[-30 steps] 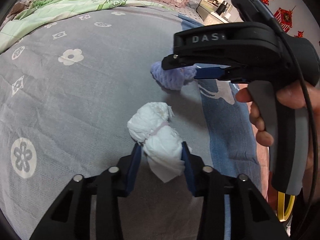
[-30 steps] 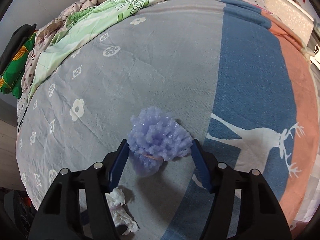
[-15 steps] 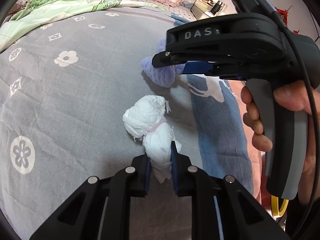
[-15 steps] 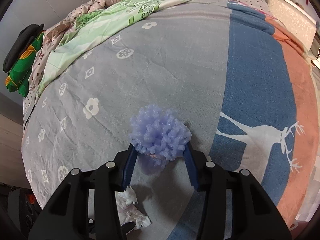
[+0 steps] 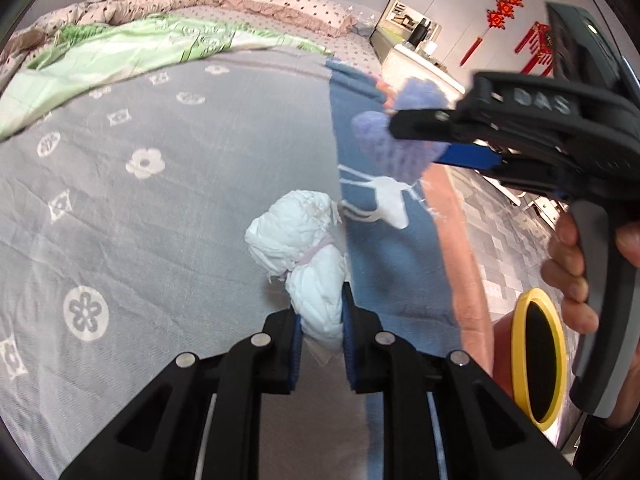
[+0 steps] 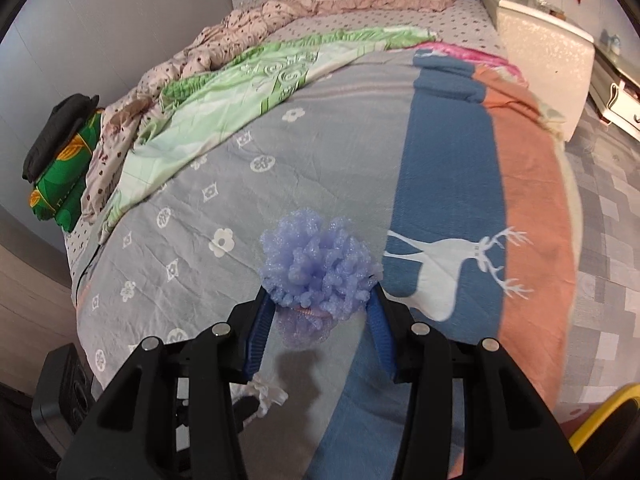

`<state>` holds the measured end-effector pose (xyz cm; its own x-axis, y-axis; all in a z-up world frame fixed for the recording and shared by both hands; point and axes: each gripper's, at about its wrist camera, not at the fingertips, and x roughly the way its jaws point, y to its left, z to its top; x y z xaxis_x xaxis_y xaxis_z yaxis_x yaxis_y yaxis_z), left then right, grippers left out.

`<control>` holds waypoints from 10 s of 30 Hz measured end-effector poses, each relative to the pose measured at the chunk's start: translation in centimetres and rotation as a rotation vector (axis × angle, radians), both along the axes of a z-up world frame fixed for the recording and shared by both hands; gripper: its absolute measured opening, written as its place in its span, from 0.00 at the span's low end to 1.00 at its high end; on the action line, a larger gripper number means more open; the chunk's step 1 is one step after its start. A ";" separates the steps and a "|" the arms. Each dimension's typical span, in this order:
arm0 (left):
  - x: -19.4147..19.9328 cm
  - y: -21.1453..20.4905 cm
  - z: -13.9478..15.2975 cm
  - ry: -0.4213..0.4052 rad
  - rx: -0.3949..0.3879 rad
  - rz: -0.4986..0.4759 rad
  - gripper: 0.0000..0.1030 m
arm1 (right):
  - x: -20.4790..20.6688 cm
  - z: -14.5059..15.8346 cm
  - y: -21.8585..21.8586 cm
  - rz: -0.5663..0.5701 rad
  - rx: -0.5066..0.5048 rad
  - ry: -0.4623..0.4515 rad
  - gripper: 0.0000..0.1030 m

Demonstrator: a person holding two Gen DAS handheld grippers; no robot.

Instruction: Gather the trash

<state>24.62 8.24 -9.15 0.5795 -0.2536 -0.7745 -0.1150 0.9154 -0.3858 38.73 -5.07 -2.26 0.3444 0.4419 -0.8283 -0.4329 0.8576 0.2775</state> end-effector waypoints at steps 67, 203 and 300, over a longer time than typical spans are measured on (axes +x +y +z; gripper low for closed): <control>-1.0 -34.0 5.4 -0.035 0.107 -0.588 0.16 | -15.1 1.2 -46.5 -0.621 0.112 -0.001 0.45; -22.1 0.4 12.8 -0.630 0.276 0.073 0.92 | -31.3 3.9 -12.6 -0.555 -0.014 -0.720 0.92; -22.3 -0.6 12.6 -0.651 0.286 0.027 0.92 | -30.9 0.6 -12.3 -0.606 -0.016 -0.630 0.92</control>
